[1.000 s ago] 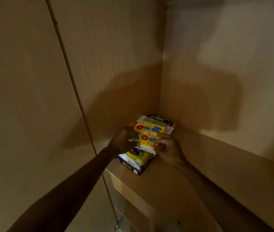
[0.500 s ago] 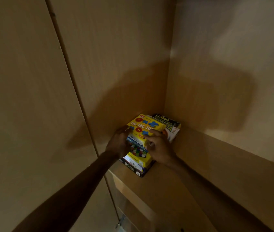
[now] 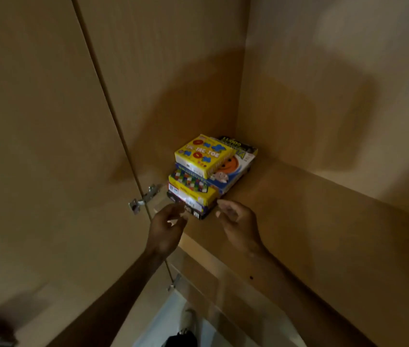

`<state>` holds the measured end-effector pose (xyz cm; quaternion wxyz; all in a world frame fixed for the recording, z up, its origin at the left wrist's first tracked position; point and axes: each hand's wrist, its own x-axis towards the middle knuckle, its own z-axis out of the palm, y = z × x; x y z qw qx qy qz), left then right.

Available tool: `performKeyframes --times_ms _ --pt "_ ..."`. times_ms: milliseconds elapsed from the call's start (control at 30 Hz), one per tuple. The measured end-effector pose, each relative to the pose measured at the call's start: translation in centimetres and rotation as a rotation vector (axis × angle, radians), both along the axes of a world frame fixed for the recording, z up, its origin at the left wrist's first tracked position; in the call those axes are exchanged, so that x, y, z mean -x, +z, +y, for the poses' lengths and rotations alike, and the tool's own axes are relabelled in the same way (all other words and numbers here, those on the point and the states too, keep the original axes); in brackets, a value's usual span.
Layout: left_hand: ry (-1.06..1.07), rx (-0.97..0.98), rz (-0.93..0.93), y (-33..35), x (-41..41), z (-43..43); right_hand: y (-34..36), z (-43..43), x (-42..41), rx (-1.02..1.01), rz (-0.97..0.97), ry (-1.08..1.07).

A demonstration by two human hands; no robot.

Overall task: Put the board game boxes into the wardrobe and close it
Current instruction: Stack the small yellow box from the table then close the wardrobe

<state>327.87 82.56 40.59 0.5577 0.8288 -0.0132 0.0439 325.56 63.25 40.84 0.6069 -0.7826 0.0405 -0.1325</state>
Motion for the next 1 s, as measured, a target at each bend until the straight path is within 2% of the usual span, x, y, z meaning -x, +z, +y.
performKeyframes --times_ms 133,233,500,700,1000 --pt "0.029 0.037 0.081 -1.9 6.9 1.7 -2.7 1.5 6.3 -0.069 0.137 -0.018" --pt "0.011 0.044 0.107 -2.8 11.4 3.2 -4.3 2.7 10.9 -0.03 0.173 -0.031" --pt "-0.097 0.029 0.11 -4.0 22.6 9.1 -4.3 7.6 23.3 0.003 0.178 -0.078" --pt "-0.184 0.072 0.095 -2.3 32.3 14.9 -2.1 13.1 34.6 -0.001 0.131 -0.172" --pt "-0.227 0.083 0.084 -1.2 46.4 18.1 0.7 16.6 50.3 0.046 0.113 -0.196"
